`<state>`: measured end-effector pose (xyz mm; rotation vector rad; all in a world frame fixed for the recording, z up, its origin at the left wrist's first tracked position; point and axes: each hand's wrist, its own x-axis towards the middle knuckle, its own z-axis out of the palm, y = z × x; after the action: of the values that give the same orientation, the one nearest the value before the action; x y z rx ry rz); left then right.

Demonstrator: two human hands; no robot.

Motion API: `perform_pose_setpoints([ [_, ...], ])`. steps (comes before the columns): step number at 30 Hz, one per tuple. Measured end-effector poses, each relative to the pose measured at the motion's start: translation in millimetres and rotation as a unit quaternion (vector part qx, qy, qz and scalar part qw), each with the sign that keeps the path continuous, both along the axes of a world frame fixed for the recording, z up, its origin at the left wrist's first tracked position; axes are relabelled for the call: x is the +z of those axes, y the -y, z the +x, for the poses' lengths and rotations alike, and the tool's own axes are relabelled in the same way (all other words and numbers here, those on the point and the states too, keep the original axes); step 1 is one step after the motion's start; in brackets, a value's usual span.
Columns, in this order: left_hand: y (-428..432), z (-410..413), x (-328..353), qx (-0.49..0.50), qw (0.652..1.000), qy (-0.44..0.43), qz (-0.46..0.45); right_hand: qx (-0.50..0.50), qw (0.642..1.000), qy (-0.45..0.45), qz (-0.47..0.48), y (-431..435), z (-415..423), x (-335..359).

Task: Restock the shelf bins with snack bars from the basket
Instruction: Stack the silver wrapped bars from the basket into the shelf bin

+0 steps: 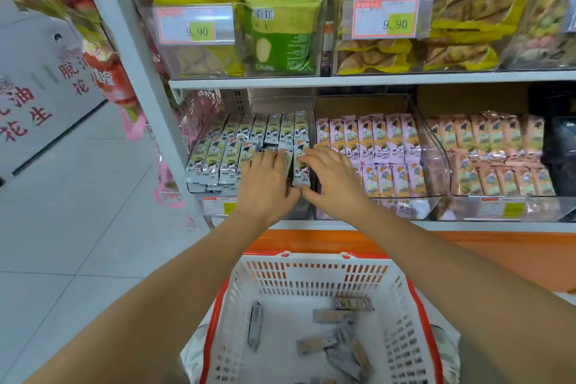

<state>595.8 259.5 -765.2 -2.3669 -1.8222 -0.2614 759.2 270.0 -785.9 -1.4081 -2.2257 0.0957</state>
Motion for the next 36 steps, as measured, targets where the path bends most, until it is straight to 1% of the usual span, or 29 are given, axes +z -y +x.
perform_pose_setpoints([
  [2, 4.9, -1.1, 0.1, 0.001, 0.999, -0.032, -0.007, -0.002, 1.0, 0.002, 0.002, 0.3, 0.8, -0.5],
  [9, -1.3, -10.2, 7.8, -0.031, 0.992, -0.105, -0.07, 0.006, 1.0, 0.007, -0.004, 0.9, 3.3, 2.9],
  [11, -4.1, -12.8, 11.4, -0.045, 0.99, -0.112, -0.069, 0.005, 1.0, 0.011, -0.005, 0.4, 3.4, 3.2],
  [13, -6.4, -14.9, 12.5, -0.055, 0.992, -0.106, -0.048, 0.005, 1.0, 0.015, -0.004, 0.6, 3.3, 3.3],
  [15, -9.5, -14.8, 11.9, -0.056, 0.993, -0.099, -0.03, 0.005, 1.0, 0.022, -0.005, 0.9, 3.0, 3.9],
  [17, -14.1, -13.7, 10.4, -0.051, 0.994, -0.092, -0.032, 0.004, 1.0, 0.025, -0.005, 0.6, 2.8, 4.3],
  [24, -22.5, -14.7, 3.9, -0.038, 0.998, -0.032, -0.043, 0.01, 1.0, 0.027, -0.012, -1.8, 3.1, 1.9],
  [26, -19.6, -15.1, 0.6, -0.031, 0.999, -0.02, -0.031, 0.017, 1.0, 0.021, -0.016, -1.0, 3.9, 0.0],
  [27, -16.0, -14.5, -0.5, -0.031, 0.999, -0.002, -0.007, 0.02, 1.0, 0.008, -0.013, 0.6, 5.6, -1.0],
  [29, -3.3, -10.0, -2.2, -0.042, 0.994, 0.058, 0.082, 0.024, 0.999, -0.036, 0.015, 6.4, 13.0, -3.1],
  [31, 13.6, -1.7, -8.7, -0.063, 0.975, 0.115, 0.179, 0.033, 0.994, -0.071, 0.071, 14.9, 25.7, -6.6],
  [32, 23.5, 3.9, -13.9, -0.078, 0.966, 0.135, 0.205, 0.037, 0.992, -0.079, 0.093, 20.6, 33.7, -9.4],
  [34, 42.6, 18.7, -28.0, -0.118, 0.956, 0.157, 0.217, 0.036, 0.99, -0.088, 0.102, 34.6, 52.0, -16.9],
  [36, 59.3, 34.5, -50.6, -0.16, 0.956, 0.164, 0.181, 0.022, 0.992, -0.094, 0.077, 53.1, 70.2, -29.3],
])
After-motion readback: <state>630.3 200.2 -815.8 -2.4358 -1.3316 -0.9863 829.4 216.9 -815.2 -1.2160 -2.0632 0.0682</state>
